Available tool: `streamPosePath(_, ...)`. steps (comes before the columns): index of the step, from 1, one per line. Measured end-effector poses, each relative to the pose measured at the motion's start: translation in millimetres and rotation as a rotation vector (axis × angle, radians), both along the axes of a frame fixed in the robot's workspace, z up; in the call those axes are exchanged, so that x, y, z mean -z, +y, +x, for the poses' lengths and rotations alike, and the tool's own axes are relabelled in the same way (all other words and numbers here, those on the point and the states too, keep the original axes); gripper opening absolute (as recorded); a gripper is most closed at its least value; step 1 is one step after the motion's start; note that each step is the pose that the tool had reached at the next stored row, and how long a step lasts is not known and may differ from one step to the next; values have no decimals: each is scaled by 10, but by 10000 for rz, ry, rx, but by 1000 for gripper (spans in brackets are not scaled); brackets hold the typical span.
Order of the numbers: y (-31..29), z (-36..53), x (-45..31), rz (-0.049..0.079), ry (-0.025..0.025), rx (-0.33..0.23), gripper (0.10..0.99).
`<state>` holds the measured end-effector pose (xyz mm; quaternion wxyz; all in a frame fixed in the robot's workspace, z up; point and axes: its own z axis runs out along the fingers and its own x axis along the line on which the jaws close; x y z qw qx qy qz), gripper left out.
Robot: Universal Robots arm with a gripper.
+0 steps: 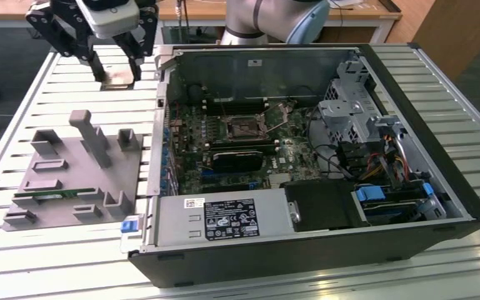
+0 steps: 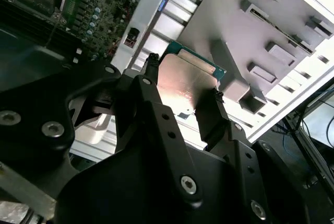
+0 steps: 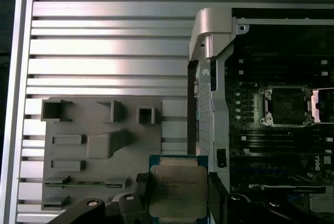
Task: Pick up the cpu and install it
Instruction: 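Pick up the cpu and move it towards the insertion slot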
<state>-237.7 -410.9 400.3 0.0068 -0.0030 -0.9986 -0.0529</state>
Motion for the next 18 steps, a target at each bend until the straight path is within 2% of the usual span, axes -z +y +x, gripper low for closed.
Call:
streamPosePath(8, 47, 279, 8, 0, -27, 0, 533)
streamPosePath(18, 163, 583, 23, 3, -72, 0, 533)
